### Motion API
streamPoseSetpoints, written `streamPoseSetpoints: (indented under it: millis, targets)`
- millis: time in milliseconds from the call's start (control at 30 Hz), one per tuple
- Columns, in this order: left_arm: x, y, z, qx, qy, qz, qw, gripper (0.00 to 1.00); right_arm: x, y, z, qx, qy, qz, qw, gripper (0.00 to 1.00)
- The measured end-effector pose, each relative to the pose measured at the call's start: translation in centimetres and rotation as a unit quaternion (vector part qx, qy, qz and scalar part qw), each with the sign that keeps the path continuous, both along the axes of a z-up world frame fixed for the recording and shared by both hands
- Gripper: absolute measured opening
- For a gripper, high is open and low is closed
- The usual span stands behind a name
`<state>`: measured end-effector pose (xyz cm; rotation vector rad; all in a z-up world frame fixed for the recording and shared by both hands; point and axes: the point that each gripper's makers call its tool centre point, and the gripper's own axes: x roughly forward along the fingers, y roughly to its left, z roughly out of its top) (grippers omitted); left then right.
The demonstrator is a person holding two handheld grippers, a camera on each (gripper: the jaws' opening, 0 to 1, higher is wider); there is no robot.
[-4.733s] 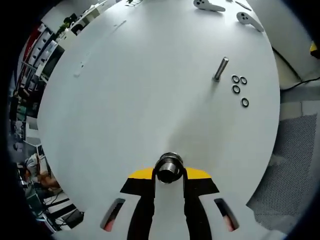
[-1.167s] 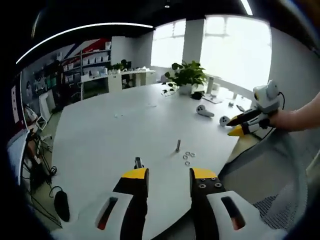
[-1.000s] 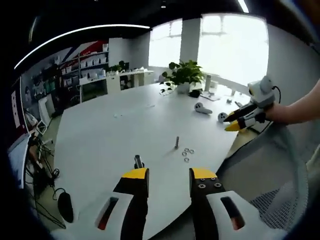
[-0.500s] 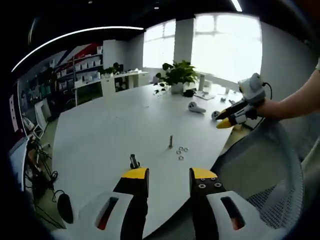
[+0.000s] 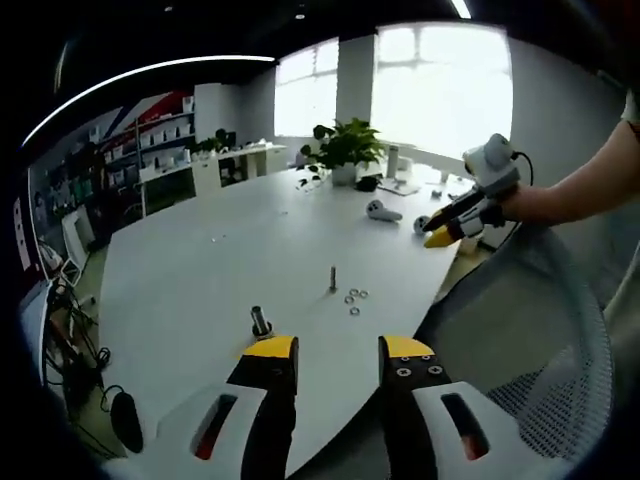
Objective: Place the washer onto the threaded stud by aligning its center hole with the stud, sliding it down to the base, and recovering from edge contact or off-axis alignment until the washer reaches the visible bottom stop.
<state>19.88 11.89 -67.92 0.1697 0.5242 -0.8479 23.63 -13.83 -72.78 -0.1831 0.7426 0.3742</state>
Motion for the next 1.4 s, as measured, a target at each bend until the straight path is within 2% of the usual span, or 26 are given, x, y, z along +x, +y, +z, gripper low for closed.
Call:
streamPoseSetpoints:
  millis: [233,467,767,900,1100,1267,1400]
  targets:
    - [-0.3,-0.3,-0.1,0.009,-0.005,-0.013,0.9999,0.3,-0.2,0.0,-0.1,-0.004,0.003,-0.002,1.0,0.33]
    - [-0.2,0.2,-0.4,0.003,0.003,-0.002,1.0,0.3,-0.3,-0.1,-0.2,-0.007,0.005,-0.003,1.0,0.33]
    - [-0.7,-0.3,-0.3,0.018,-0.011,-0.018,0.9996,0.28,-0.4,-0.2,-0.5,-0.009,0.012,-0.002,0.9999,0.33]
    - [-0.9,-0.5,-0.4,0.012,-0.005,-0.024,0.9996,0.29,-0.6,0.0,-0.6,-0.012,0.016,0.001,0.9998,0.33]
    - [-0.7,-0.5,-0.1,0.011,-0.015,-0.02,0.9996,0.28,-0.7,-0.2,-1.0,-0.02,0.022,0.004,0.9996,0.33]
    - [-1.2,-0.8,-0.7,0.022,-0.005,-0.033,0.9992,0.28,-0.7,-0.2,-0.9,-0.019,0.02,0.001,0.9996,0.33]
    - [-1.0,-0.5,-0.5,0.014,-0.006,-0.022,0.9996,0.27,-0.7,-0.2,-1.0,-0.016,0.023,0.003,0.9996,0.32]
